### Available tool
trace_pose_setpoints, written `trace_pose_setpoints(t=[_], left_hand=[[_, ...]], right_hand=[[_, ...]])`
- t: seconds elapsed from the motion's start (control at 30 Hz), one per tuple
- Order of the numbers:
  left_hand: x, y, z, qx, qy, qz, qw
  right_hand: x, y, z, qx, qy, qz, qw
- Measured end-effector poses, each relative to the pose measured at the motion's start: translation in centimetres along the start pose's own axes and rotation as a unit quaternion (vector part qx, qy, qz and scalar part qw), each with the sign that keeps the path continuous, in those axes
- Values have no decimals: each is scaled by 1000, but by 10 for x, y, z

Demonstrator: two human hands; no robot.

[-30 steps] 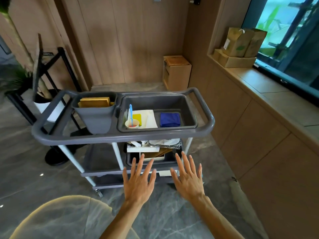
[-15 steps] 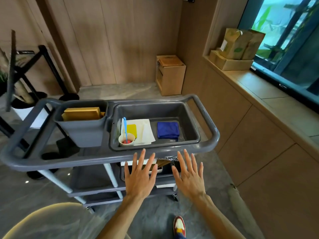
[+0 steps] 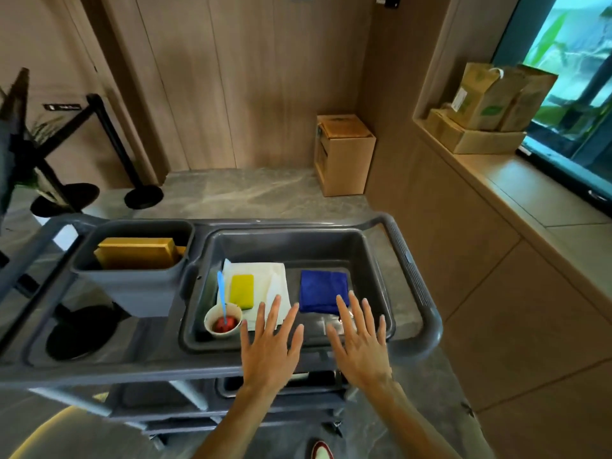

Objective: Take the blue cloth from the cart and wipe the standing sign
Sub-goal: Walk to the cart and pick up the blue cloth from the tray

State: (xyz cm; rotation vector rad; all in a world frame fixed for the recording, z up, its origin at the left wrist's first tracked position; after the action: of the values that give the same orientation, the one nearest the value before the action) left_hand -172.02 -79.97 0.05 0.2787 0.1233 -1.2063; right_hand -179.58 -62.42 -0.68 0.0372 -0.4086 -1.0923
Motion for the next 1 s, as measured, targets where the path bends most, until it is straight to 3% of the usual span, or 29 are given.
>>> trace_pose_setpoints(t=[0.33,0.67,1.0], left_hand=[[-21,-85,0,2,4,38,999],[-20,-151,-13,12,28,23,999],[-8,-223,-48,23,75,-29,996]], right_hand=[[-34,-93,13,51,9,26,998],[-51,-153,-1,94,0,6,996],[-63,-207,-12,50,-30,-29,998]])
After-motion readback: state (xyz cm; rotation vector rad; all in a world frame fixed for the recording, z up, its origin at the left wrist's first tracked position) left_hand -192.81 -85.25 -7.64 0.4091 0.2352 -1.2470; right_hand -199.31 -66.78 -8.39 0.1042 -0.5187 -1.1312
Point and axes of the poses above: each hand's wrist, its own y-axis away from the middle knuckle, its own z-axis out of the back of the hand, x = y × z, the point moved 9 cm from there along -y, towards the middle knuckle, and after that the axes turned 11 degrees about x, right-handed, at the moved point
